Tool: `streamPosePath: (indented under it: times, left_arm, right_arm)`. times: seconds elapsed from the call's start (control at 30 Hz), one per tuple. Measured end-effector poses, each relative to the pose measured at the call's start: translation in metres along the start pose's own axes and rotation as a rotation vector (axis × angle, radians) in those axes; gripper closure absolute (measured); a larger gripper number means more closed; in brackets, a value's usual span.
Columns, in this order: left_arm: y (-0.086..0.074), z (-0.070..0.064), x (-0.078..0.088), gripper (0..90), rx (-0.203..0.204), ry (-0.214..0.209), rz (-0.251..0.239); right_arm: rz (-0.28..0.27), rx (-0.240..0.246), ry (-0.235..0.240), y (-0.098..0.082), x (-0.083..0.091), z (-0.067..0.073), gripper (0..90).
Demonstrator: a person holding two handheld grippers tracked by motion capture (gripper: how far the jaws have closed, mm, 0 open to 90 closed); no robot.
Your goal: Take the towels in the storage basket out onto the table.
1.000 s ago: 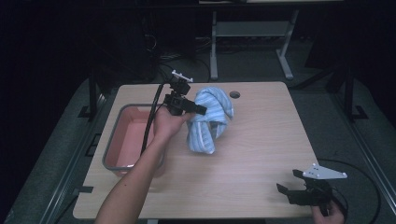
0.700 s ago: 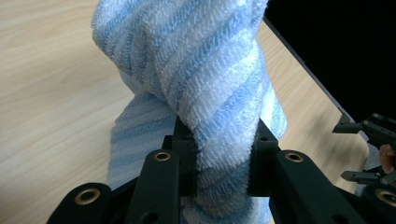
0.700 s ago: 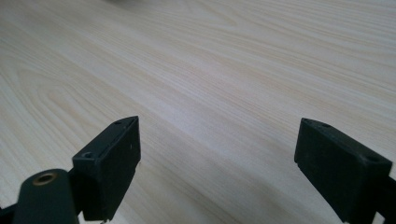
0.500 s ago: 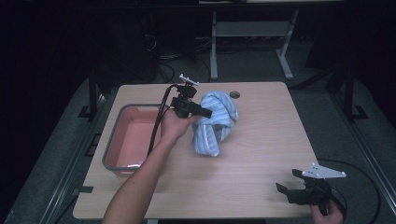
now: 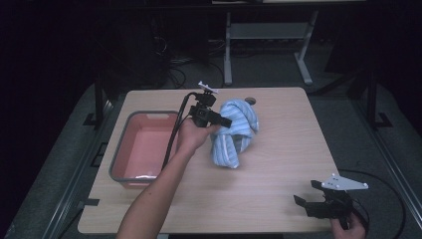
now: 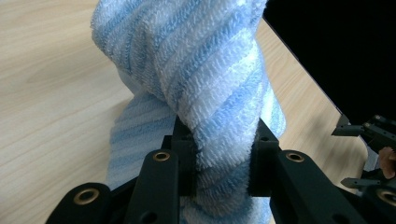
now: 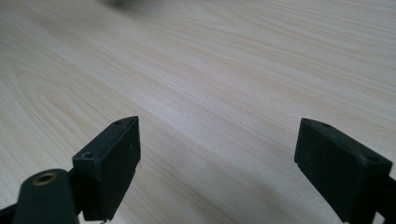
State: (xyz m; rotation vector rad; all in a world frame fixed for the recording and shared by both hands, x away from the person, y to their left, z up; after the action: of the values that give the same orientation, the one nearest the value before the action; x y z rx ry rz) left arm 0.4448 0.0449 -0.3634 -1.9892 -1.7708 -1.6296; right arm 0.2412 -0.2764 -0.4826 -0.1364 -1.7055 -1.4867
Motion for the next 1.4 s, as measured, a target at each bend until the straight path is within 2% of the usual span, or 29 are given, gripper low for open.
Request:
streamPosePath:
  times: [0.27,0.4,0.6,1.23,1.4]
  left_arm:
    - [-0.003,-0.001,-0.019,69.2,0.001,0.004,0.027]
    - [-0.005,0.0,-0.029,69.2,0.019,0.007,0.03]
    - [-0.011,0.0,-0.038,69.2,0.002,0.018,0.048]
    - [-0.023,-0.001,-0.069,67.5,0.015,0.02,0.066]
    - [-0.025,-0.002,-0.075,65.2,0.007,0.022,0.087]
  right_arm:
    - [-0.004,0.004,0.001,0.0,0.0,0.0,14.0]
    - [-0.002,-0.005,0.001,0.0,0.0,0.0,14.0]
    - [0.0,-0.001,0.004,0.0,-0.001,0.0,14.0]
    - [0.0,0.005,0.003,0.001,-0.002,0.002,14.0]
    - [-0.002,0.007,0.002,0.001,-0.002,0.001,14.0]
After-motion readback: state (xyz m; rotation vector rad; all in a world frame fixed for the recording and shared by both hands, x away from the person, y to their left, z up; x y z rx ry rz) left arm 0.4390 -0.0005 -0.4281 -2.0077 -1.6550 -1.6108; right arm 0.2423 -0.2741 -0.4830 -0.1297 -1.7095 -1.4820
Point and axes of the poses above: each handheld gripper's, and its own axes: x roughly backward along the jaws, y roughly out of its top, z roughly to its left, the point moved 4 cm from there along -x, roughly forward along the jaws, and after that the axes turned 4 degrees about -y, right-handed, at the moved point
